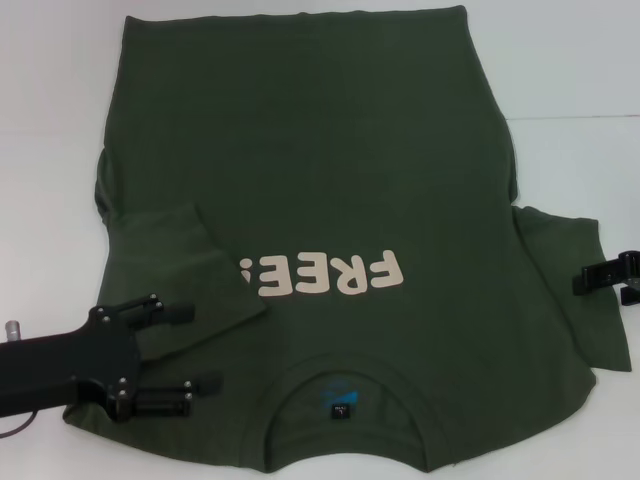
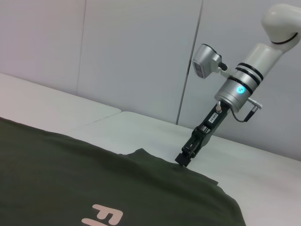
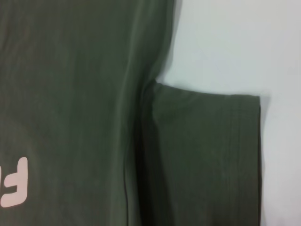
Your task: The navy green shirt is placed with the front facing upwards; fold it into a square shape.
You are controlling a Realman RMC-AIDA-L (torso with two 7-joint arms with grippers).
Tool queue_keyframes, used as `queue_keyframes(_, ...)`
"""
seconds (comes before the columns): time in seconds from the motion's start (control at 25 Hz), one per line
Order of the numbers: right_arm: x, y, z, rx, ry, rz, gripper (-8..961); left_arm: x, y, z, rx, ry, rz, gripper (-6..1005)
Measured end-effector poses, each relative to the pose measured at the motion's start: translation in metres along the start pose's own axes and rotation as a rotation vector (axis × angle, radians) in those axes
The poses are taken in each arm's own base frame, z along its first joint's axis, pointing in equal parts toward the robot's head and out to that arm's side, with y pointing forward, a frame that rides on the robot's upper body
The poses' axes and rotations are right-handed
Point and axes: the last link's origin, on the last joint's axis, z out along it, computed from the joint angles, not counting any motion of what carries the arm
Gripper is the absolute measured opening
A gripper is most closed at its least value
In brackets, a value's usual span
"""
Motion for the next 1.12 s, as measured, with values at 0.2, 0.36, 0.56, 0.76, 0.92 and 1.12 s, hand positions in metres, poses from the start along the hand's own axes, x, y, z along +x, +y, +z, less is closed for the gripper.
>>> queue_keyframes(0.2, -0.0001, -0.0001, 0.0, 0.001, -0.001, -0.002, 839, 0.0, -0.0009, 0.0005, 0.003, -0.004, 0.0, 949)
queue_keyframes(0.36, -0.0001, -0.0002, 0.0001, 0.001, -0.001, -0.002, 838, 0.0002, -0.0011, 0.001, 0.002, -0.004, -0.001, 949)
queue_keyframes(0.56, 0.0012, 0.0001, 0.0019, -0.002, 0.004, 0.001, 838, 0.0, -0.0009, 0.0014, 0.002, -0.004, -0.003, 948)
queue_keyframes(0.76, 0.0016, 0.0011, 0.0043, -0.005, 0.007, 0.001, 839, 0.0002, -0.0009, 0.0018, 0.001, -0.004, -0.003, 948)
queue_keyframes(0.92, 0.0012, 0.0014, 0.0046, -0.004, 0.006, -0.001, 839, 0.0004, -0.0011, 0.0019, 0.001, -0.004, -0.002, 948)
queue_keyframes(1.12, 0.001, 0.0014, 0.0046, -0.004, 0.005, -0.001, 838, 0.0004, -0.0012, 0.0019, 0.002, -0.004, -0.002, 948)
